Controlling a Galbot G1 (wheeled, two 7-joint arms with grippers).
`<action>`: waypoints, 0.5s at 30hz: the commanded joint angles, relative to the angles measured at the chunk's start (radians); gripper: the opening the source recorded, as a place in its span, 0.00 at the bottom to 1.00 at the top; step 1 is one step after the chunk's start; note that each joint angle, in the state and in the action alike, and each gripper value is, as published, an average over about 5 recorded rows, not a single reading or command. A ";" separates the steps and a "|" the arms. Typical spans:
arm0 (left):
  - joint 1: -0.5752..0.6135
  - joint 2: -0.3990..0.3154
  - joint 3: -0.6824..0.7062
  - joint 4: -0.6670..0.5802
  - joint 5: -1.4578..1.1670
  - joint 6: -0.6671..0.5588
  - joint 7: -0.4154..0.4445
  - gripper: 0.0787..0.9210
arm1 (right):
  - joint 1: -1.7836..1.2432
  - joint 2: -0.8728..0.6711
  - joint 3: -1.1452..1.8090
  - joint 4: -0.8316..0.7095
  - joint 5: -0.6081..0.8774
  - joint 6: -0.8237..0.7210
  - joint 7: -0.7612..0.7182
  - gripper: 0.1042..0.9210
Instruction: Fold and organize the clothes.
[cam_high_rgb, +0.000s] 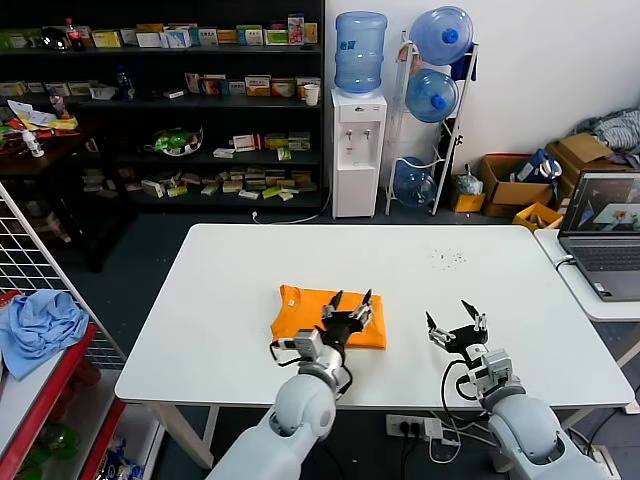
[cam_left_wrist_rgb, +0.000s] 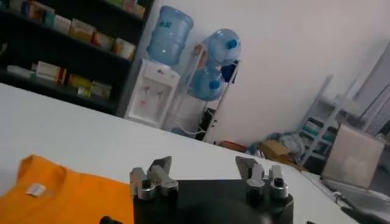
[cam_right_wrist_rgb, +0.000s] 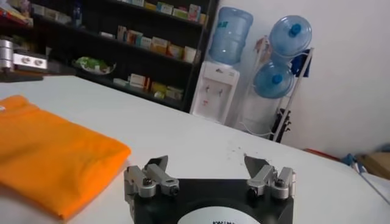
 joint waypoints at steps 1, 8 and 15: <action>0.175 0.334 -0.130 -0.047 0.190 -0.219 0.118 0.81 | -0.008 0.031 0.064 -0.011 0.000 0.028 -0.053 0.88; 0.303 0.378 -0.276 -0.085 0.326 -0.217 0.168 0.88 | -0.019 0.072 0.092 -0.016 -0.039 0.053 -0.064 0.88; 0.342 0.370 -0.363 -0.091 0.372 -0.213 0.157 0.88 | -0.028 0.119 0.133 -0.006 -0.063 0.055 -0.082 0.88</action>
